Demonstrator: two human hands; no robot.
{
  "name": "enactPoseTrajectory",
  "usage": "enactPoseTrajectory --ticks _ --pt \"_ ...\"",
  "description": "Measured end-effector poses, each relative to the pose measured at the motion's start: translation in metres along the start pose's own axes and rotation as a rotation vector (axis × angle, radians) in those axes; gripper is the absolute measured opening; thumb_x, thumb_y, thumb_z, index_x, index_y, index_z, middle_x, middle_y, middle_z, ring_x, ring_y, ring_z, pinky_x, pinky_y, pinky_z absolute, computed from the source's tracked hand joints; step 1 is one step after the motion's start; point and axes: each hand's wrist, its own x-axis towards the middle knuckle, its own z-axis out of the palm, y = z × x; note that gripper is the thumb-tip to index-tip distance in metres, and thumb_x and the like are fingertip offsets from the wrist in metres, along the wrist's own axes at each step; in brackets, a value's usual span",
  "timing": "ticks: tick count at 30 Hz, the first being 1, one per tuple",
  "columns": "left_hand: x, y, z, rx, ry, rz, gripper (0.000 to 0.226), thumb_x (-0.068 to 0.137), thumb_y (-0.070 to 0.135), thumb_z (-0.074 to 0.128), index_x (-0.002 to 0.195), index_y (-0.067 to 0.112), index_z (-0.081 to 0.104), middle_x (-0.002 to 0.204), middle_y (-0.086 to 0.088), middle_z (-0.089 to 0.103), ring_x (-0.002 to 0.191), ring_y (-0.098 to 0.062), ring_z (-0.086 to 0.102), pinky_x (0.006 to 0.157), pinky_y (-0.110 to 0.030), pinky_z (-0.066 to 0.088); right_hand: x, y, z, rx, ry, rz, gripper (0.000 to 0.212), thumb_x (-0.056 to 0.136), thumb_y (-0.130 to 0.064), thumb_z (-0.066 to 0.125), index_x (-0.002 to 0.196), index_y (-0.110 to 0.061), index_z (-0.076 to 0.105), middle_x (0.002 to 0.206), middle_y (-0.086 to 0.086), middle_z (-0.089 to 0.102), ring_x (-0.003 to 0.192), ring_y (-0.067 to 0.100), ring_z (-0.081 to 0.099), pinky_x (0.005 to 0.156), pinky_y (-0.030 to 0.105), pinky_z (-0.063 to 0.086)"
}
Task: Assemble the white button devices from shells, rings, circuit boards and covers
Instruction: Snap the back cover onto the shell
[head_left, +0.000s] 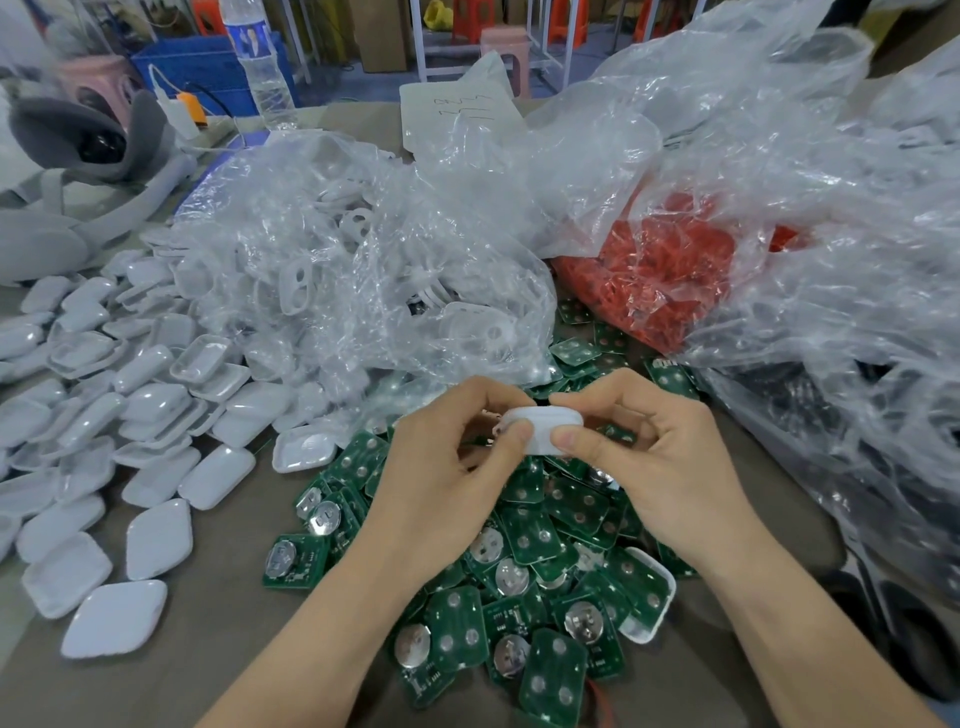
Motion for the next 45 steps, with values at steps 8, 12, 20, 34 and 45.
enactPoseTrajectory --ticks 8,12,20,34,45 --pt "-0.002 0.000 0.006 0.107 0.071 0.048 0.006 0.090 0.026 0.066 0.087 0.031 0.068 0.079 0.013 0.068 0.075 -0.009 0.065 0.067 -0.034 0.050 -0.001 -0.001 0.006 -0.068 0.009 -0.090 0.014 0.076 -0.029 0.066 0.089 -0.028 0.072 0.084 -0.014 0.063 0.081 0.002 0.062 0.075 0.011 0.045" --pt "-0.002 0.001 0.009 0.193 0.137 0.134 0.010 0.090 0.028 0.064 0.086 0.022 0.071 0.074 0.010 0.067 0.070 -0.011 0.062 0.061 -0.026 0.045 -0.002 -0.001 0.007 -0.094 0.033 -0.107 0.013 0.078 -0.028 0.066 0.088 -0.025 0.072 0.083 -0.015 0.060 0.080 0.002 0.061 0.073 0.009 0.043" --pt "0.001 -0.003 0.008 -0.302 0.037 -0.132 0.020 0.094 0.013 0.062 0.100 0.030 0.070 0.098 0.013 0.073 0.090 -0.008 0.071 0.078 -0.023 0.058 -0.001 0.003 0.008 0.034 0.145 -0.005 0.020 0.078 -0.016 0.076 0.092 -0.030 0.076 0.092 -0.005 0.073 0.089 0.011 0.068 0.081 0.020 0.051" --pt "0.001 -0.001 0.008 0.084 0.117 0.028 0.027 0.089 0.020 0.069 0.084 0.045 0.061 0.086 0.029 0.070 0.074 0.005 0.068 0.068 -0.017 0.053 -0.002 0.002 0.007 0.014 0.166 -0.045 0.023 0.079 -0.009 0.075 0.085 -0.032 0.074 0.087 -0.002 0.071 0.080 0.012 0.068 0.074 0.021 0.053" --pt "0.000 -0.005 0.010 0.262 0.125 0.209 0.014 0.091 0.021 0.061 0.104 0.022 0.065 0.077 0.022 0.067 0.077 0.004 0.062 0.066 -0.005 0.043 -0.002 0.003 0.009 0.012 0.049 -0.155 0.021 0.084 -0.022 0.066 0.103 -0.028 0.071 0.101 -0.012 0.067 0.100 0.008 0.063 0.080 0.015 0.050"
